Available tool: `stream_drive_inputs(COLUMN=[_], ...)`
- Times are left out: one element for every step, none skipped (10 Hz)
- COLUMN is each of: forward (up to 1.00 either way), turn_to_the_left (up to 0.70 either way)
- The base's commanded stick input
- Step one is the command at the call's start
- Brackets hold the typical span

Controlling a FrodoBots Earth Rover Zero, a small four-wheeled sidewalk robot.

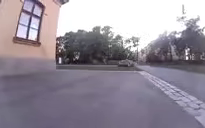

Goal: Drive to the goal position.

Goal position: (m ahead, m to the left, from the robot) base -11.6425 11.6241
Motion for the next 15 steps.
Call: stream_drive_inputs(forward=[0.50, 0.50, 0.50, 0.50, 0.50, 0.50, 0.50, 0.50, 0.50, 0.50, 0.50, 0.50, 0.50, 0.50, 0.50], turn_to_the_left=[0.50, 0.50, 0.50, 0.50, 0.50, 0.50, 0.50, 0.50, 0.50, 0.50, 0.50, 0.50, 0.50, 0.50, 0.50])
